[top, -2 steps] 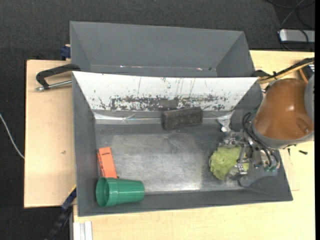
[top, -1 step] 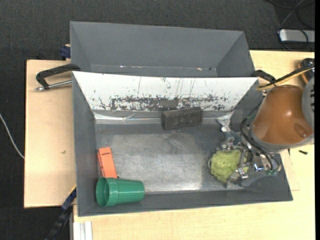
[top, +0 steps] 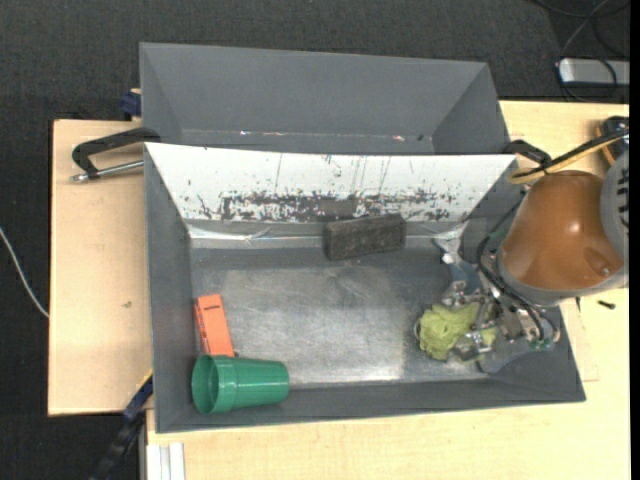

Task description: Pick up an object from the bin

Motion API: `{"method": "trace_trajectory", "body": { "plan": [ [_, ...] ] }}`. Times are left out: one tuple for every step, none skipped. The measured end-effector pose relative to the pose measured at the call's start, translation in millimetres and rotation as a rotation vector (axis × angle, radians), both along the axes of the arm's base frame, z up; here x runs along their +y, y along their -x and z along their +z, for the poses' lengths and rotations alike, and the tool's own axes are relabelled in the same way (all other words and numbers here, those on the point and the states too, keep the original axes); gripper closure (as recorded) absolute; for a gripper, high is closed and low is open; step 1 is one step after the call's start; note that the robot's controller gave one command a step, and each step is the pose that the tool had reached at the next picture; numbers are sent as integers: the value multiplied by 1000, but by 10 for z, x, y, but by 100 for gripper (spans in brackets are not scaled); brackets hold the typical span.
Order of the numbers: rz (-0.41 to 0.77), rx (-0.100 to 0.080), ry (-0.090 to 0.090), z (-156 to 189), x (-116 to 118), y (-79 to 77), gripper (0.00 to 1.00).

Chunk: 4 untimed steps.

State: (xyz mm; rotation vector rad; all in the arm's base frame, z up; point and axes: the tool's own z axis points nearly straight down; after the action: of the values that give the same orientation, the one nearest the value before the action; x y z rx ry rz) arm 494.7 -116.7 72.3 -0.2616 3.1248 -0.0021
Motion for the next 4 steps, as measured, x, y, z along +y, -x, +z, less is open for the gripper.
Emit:
{"method": "trace_trajectory", "body": {
  "plan": [
    [0,0,0,0,0,0,100],
    [0,4,-1,34,5,14,100],
    [1,11,-3,234,15,37,100],
    [0,2,-1,432,11,11,100]
  ]
}}
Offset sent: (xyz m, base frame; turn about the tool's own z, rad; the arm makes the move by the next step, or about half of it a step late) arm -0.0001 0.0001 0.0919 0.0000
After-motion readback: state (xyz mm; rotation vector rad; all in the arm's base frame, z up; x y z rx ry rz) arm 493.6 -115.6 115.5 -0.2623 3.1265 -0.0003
